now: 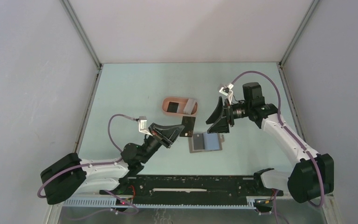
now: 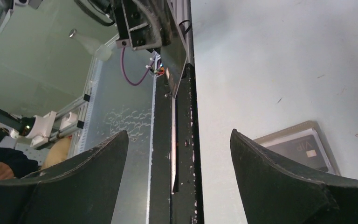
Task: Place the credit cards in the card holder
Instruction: Pick up the credit card from the storage box.
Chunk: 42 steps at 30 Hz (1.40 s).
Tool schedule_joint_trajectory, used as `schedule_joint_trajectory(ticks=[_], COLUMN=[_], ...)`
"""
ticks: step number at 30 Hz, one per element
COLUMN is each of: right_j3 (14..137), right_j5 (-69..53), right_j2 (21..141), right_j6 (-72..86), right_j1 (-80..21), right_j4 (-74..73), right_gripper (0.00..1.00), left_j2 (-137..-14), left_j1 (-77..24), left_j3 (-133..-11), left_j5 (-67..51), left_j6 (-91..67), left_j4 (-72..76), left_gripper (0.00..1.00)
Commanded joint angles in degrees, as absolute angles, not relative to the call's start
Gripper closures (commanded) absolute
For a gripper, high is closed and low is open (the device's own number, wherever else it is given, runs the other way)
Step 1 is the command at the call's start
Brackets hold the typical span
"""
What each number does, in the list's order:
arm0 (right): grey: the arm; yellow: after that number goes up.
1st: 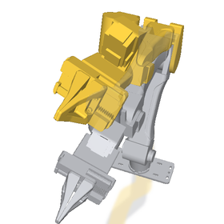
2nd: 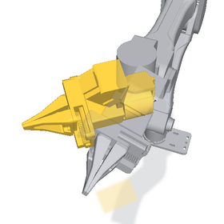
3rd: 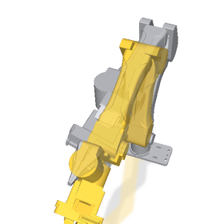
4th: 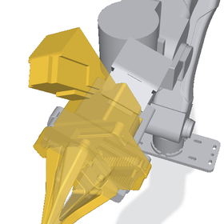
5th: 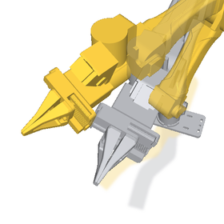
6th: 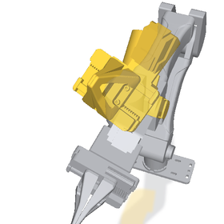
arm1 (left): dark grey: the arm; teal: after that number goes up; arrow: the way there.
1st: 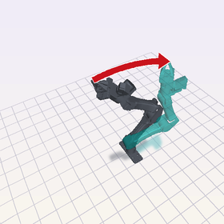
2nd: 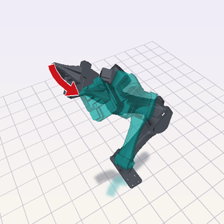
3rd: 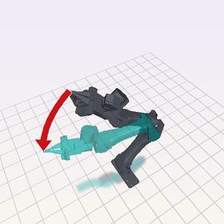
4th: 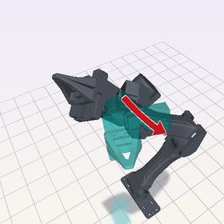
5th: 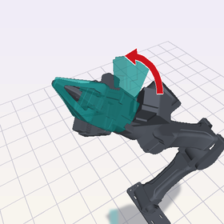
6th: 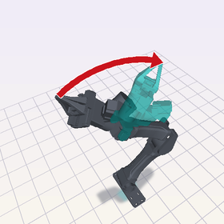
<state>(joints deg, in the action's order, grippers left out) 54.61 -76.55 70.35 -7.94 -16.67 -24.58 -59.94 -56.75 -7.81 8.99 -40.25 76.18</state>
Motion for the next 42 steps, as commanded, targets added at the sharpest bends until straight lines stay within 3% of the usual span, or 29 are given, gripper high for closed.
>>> schedule_joint_trajectory(ticks=[1, 9, 18, 36, 42], right_j3=[54.8, 53.7, 53.7, 53.7, 53.7], right_j5=[-74.0, -74.4, -74.0, -75.1, -75.4], right_j2=[71.8, 72.5, 73.8, 74.3, 75.1], right_j6=[1.1, 6.6, 8.1, 10.7, 10.8], right_j1=[-17.6, -18.5, -19.3, -20.2, -20.1], right_j4=[-16.8, -11.0, -10.3, -8.5, -8.2], right_gripper=[0.12, 0.20, 0.41, 0.57, 0.74], left_j2=[-61.9, -66.5, -70.7, -74.8, -75.5], left_j1=[-58.5, -60.4, -60.8, -60.9, -60.9], left_j3=[-9.4, -11.6, -13.0, -15.1, -15.7], left_j5=[12.6, 13.3, 12.4, 10.4, 9.6], left_j6=[-37.8, -38.4, -39.4, -40.8, -41.0], left_j4=[80.2, 81.9, 85.7, 86.7, 86.8], left_gripper=[1.00, 1.00, 1.00, 1.00, 1.00])
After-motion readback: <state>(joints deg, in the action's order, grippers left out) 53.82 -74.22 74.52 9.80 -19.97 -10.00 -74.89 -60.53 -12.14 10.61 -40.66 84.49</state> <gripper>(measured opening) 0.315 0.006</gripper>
